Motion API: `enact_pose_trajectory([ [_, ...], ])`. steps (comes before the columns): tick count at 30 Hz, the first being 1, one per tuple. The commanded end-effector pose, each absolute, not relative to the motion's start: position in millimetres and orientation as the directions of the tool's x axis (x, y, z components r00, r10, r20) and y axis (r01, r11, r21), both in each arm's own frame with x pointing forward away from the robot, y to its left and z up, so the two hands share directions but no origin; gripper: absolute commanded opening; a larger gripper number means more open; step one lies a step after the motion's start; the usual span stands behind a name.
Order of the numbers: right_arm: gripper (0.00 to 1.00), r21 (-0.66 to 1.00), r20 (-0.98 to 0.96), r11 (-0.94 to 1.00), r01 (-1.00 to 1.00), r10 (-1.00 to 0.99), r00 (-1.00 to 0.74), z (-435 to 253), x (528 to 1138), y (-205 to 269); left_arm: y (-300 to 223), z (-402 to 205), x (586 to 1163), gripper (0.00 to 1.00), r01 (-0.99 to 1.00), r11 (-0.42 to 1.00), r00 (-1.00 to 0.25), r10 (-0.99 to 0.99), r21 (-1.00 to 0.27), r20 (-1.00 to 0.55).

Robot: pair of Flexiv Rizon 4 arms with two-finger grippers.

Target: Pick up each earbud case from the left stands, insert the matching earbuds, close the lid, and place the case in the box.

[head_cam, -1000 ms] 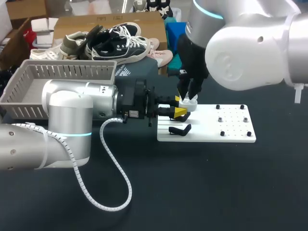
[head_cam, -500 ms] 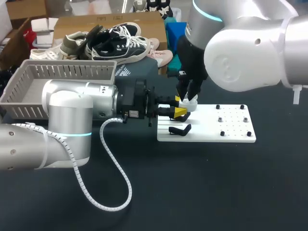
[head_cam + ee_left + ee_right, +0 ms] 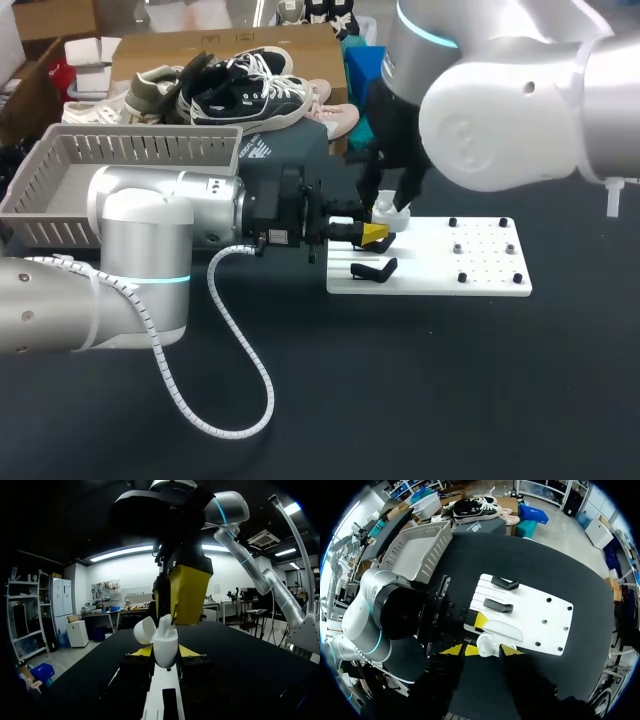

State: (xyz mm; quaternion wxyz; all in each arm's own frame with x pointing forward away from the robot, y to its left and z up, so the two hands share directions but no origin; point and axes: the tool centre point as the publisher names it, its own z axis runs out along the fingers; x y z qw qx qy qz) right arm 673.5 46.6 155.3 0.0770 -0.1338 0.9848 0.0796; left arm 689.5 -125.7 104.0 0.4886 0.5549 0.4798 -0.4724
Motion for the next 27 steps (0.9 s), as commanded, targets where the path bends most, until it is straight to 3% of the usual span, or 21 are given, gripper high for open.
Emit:
enact_pose_trajectory([
  [1,0.92,0.134,-0.175,0.951,-0.278,-0.253,-0.951,161.2,671.7,47.2,-126.0,103.6,690.6,0.0,0.994,-0.063,0.094,0.069,0.09,-0.993],
  [4,1.0,0.134,-0.181,0.951,-0.279,-0.253,-0.95,165.8,669.4,46.3,-126.0,103.6,690.6,0.0,0.994,-0.063,0.094,0.069,0.09,-0.993],
  [27,1.0,0.054,-0.099,0.978,-0.202,-0.196,-0.976,161.5,661.4,7.4,-126.0,103.6,690.6,0.0,0.994,-0.063,0.094,0.069,0.09,-0.993],
])
